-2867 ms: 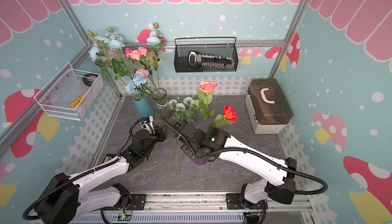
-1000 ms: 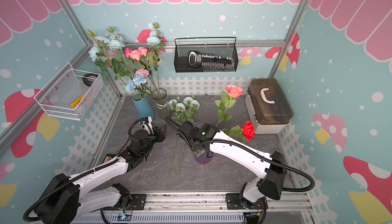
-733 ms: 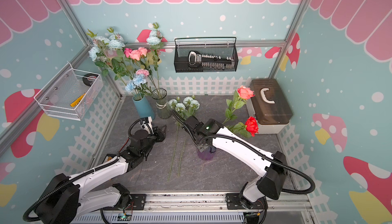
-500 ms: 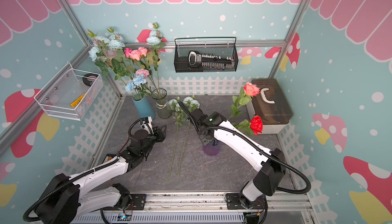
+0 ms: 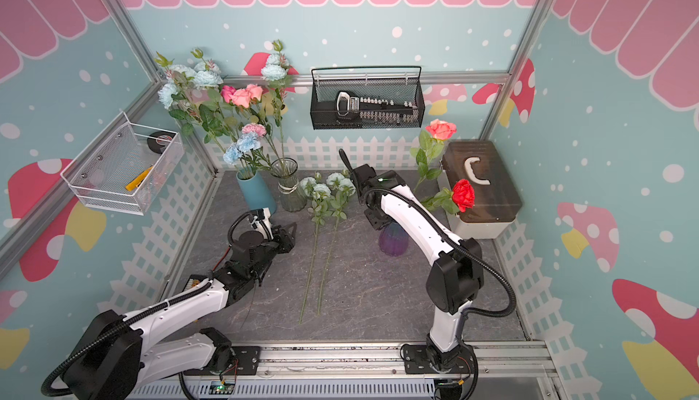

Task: Pick out blue flowers from the vase
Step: Pick up the vase from the center of the board, then place the vase at the center of the board.

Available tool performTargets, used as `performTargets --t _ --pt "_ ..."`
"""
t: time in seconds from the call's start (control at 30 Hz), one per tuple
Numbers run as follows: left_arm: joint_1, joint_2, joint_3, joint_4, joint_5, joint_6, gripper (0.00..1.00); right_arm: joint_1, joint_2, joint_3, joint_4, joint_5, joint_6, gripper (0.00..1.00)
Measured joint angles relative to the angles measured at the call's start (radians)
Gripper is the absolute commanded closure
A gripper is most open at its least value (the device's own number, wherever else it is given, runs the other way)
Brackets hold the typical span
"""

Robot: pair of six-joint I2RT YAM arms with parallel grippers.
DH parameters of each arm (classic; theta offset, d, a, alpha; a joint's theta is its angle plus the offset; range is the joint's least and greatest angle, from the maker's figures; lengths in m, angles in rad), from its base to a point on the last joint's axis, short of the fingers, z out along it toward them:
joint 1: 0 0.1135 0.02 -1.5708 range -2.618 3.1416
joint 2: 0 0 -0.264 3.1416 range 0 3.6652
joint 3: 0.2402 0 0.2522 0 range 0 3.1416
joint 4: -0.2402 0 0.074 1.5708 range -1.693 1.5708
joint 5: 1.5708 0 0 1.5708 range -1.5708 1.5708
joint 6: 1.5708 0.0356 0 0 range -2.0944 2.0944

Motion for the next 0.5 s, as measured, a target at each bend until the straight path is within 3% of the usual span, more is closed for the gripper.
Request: performTargets --t 0.5 --pt "0.01 0.0 -0.003 0.001 0.019 -0.001 0.4 -0.227 0.328 0.455 0.021 0.014 -0.118 1.0"
